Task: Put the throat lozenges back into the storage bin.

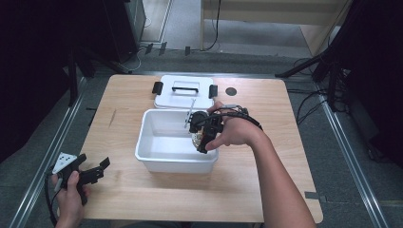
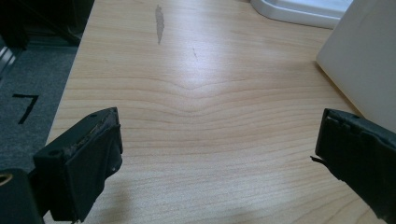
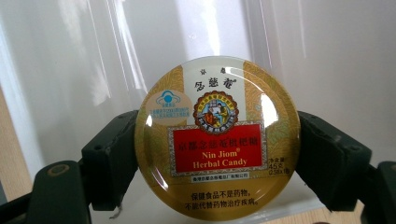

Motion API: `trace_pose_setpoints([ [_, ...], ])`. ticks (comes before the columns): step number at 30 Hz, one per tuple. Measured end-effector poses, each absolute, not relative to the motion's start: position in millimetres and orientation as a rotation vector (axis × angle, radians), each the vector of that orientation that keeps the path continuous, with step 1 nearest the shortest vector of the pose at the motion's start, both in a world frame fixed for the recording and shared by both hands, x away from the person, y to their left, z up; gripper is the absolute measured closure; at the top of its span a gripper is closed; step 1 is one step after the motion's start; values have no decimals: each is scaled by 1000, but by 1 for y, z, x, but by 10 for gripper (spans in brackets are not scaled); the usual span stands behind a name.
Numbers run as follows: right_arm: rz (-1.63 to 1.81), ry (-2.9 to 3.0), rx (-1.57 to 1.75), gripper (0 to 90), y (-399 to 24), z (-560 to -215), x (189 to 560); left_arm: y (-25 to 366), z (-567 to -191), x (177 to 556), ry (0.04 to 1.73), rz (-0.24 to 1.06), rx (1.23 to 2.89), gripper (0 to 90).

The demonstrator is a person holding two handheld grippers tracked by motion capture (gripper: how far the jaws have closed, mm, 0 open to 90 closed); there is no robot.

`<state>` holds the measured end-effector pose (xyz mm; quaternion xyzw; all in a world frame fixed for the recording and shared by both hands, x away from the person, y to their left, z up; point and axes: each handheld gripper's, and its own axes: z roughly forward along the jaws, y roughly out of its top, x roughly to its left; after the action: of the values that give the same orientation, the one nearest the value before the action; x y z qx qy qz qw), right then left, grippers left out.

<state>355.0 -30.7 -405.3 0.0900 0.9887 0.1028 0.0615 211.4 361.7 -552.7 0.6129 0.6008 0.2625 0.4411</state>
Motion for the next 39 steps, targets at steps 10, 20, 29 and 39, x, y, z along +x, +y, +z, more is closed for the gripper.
trace_pose_setpoints([
  [10, 274, 3000, 268, 204, -27, -422, 357, 362, -553, 211, 1490, 651, 1526, 13],
  [20, 209, 2997, 270, 204, -22, -434, 358, 362, -553, 211, 1490, 651, 1525, 13],
  [29, 153, 3001, 252, 204, -18, -442, 357, 362, -553, 211, 1491, 651, 1526, 12],
  [39, 91, 3007, 247, 204, -11, -448, 358, 362, -553, 211, 1490, 650, 1525, 13],
])
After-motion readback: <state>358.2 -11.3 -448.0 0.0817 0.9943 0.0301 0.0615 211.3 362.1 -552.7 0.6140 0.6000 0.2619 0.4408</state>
